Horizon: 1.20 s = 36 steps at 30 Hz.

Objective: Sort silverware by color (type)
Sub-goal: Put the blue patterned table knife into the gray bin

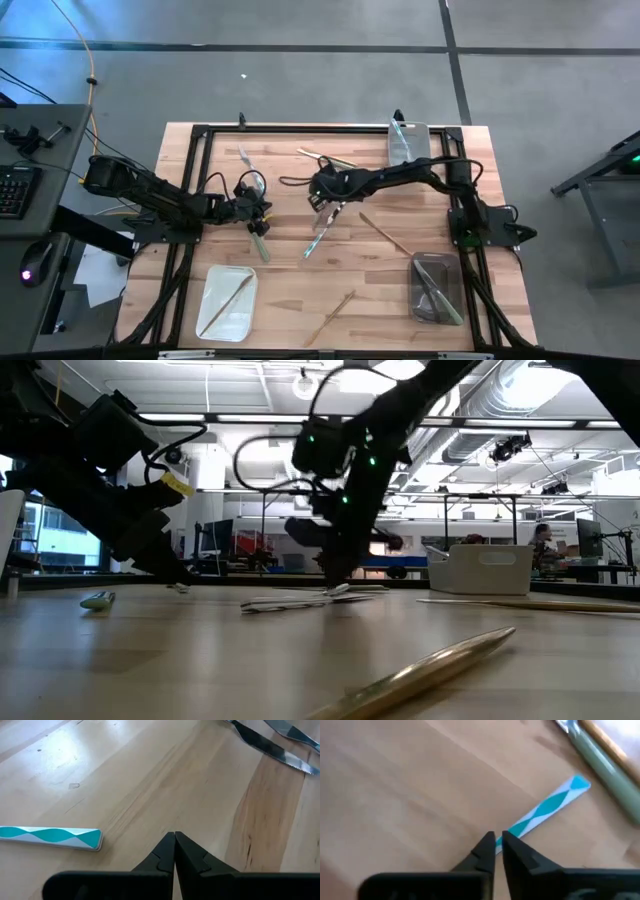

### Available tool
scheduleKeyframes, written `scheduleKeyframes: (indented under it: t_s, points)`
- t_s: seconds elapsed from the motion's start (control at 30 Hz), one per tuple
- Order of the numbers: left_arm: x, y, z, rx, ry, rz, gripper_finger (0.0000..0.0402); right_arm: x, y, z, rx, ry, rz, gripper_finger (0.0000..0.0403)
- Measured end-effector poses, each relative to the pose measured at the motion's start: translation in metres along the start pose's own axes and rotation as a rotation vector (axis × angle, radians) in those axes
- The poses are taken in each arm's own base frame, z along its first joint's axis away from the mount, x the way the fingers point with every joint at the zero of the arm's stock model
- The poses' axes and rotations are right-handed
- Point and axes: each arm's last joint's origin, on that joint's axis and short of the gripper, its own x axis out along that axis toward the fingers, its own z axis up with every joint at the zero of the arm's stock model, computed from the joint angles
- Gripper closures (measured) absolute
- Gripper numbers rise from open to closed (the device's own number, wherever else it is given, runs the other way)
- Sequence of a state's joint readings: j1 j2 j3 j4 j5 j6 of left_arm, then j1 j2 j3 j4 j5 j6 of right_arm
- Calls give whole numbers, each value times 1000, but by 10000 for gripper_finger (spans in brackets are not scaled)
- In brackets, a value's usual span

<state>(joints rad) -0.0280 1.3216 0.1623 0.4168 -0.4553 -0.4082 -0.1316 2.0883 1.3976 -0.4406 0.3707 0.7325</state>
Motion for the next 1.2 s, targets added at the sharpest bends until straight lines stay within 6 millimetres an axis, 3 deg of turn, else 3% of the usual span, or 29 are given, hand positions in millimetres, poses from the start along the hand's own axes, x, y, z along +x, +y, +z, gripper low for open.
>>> scheduleKeyframes:
  t_s: [0.13, 0.3, 0.47, 0.63, 1.0, 1.2]
  points:
    - [0, 0, 0, -5, 0, 0, 401, 10, -12, -4, 118, -13, -41, 303]
    - [0, 0, 0, -3, 0, 0, 401, 10, -14, -7, 125, -23, -74, 213]
    - [0, 0, 0, -2, 0, 0, 401, 11, -15, -6, 116, -24, -83, 188]
    - [0, 0, 0, -1, 0, 0, 401, 11, -15, -6, 79, -23, -84, 222]
    - [0, 0, 0, 10, 0, 0, 401, 28, -16, -11, -19, 49, -54, 390]
    - [0, 0, 0, 11, 2, 0, 401, 6, -17, 0, -102, 43, -17, 394]
